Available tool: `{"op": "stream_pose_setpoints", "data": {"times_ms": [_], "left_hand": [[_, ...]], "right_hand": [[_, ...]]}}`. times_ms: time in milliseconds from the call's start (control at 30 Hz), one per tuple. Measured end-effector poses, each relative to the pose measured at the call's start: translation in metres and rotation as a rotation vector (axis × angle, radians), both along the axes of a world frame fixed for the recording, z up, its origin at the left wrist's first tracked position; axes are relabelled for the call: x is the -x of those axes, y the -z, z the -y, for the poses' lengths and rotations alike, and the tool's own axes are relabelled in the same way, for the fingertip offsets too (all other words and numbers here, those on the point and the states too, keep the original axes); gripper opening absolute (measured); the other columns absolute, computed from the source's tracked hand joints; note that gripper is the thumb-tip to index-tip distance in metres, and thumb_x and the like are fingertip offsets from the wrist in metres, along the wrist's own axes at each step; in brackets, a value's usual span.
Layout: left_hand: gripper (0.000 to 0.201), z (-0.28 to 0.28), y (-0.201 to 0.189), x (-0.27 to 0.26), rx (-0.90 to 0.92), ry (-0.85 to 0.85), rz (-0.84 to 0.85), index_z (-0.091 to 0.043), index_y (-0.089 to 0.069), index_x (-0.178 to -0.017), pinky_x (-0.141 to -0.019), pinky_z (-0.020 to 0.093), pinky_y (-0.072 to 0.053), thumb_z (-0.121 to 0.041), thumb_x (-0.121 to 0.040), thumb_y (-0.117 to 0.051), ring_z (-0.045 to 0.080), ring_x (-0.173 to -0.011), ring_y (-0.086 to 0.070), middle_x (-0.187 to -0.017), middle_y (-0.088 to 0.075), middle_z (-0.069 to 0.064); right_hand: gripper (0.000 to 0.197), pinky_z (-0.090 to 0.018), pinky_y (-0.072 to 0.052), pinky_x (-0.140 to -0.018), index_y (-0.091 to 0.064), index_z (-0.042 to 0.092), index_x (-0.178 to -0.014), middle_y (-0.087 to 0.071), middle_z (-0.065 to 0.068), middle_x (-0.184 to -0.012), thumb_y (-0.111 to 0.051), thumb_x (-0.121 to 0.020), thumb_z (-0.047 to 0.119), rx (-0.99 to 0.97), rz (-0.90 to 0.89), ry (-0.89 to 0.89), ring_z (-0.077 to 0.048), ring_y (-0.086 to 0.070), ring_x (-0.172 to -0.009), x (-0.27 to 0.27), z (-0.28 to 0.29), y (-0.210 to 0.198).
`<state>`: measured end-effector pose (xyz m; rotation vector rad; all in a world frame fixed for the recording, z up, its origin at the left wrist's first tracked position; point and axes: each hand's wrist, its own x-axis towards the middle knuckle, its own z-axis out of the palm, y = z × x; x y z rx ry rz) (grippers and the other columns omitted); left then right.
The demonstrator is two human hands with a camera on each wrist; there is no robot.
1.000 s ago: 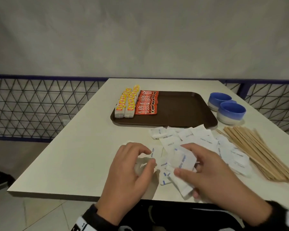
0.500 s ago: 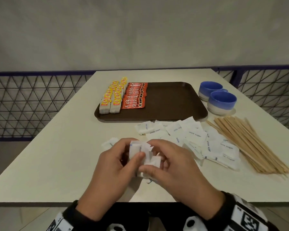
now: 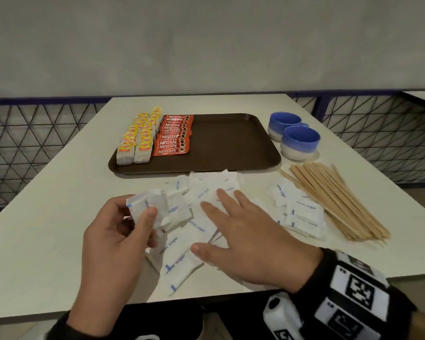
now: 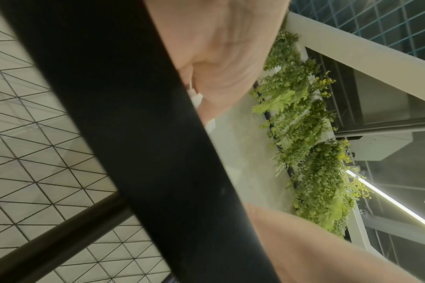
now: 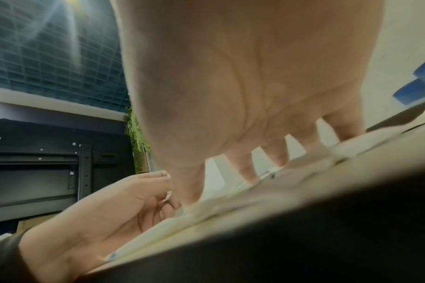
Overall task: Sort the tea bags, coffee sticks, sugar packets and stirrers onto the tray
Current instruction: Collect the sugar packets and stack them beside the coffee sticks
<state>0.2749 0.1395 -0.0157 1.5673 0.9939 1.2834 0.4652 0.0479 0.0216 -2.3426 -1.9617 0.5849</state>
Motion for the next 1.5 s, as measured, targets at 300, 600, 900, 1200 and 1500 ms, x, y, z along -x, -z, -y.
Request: {"op": "stream_pose_setpoints", "data": {"times_ms": [300, 600, 900, 1200, 1500], "left_hand": [[0.011, 0.002, -0.002, -0.002, 0.062, -0.004, 0.027, -0.023, -0.068, -0.098, -0.079, 0.051, -0.061, -0.013, -0.094, -0.068, 0.019, -0.069, -0.074, -0.079, -0.076, 0.000], [0.016, 0.007, -0.009, 0.001, 0.056, 0.172, 0.123, -0.015, -0.069, -0.104, -0.070, 0.040, -0.063, -0.007, -0.090, -0.070, 0.027, -0.072, -0.074, -0.087, -0.075, 0.008], [0.024, 0.030, -0.007, -0.021, 0.048, 0.447, 0.079, -0.014, -0.068, -0.107, -0.068, 0.044, -0.063, 0.003, -0.089, -0.070, 0.037, -0.081, -0.071, -0.092, -0.075, 0.012], [0.044, 0.027, -0.010, -0.022, 0.106, 0.327, 0.081, -0.025, -0.055, -0.127, -0.064, 0.036, -0.061, 0.002, -0.094, -0.064, 0.033, -0.071, -0.074, -0.102, -0.073, 0.012], [0.036, 0.024, -0.009, -0.018, 0.107, 0.249, 0.121, -0.022, -0.060, -0.116, -0.067, 0.032, -0.062, -0.001, -0.089, -0.072, 0.020, -0.082, -0.076, -0.102, -0.071, 0.002]], "right_hand": [[0.081, -0.045, -0.002, -0.128, 0.001, 0.039, -0.161, 0.019, 0.011, -0.169, -0.027, -0.095, 0.076, 0.020, 0.065, -0.024, -0.023, 0.014, -0.157, -0.006, 0.008, -0.001], [0.052, -0.021, -0.039, -0.107, -0.045, 0.046, -0.144, -0.044, 0.029, -0.144, -0.054, -0.094, 0.058, -0.496, -0.259, 0.084, 0.003, -0.041, -0.133, -0.009, 0.038, -0.001], [0.036, -0.032, -0.055, -0.059, -0.069, 0.039, -0.111, -0.076, 0.000, -0.090, -0.077, -0.090, 0.011, -0.677, -1.026, 0.271, -0.017, -0.072, -0.071, 0.025, 0.023, 0.039], [0.017, -0.043, -0.058, -0.062, -0.074, 0.023, -0.096, -0.075, -0.012, -0.078, -0.070, -0.094, 0.006, -0.761, -1.103, 0.373, -0.030, -0.070, -0.063, 0.011, 0.008, 0.044], [0.005, -0.040, -0.049, -0.059, -0.073, 0.012, -0.086, -0.070, -0.027, -0.077, -0.077, -0.084, 0.014, -0.802, -1.357, 0.292, -0.030, -0.061, -0.056, 0.006, 0.024, 0.038]]}}
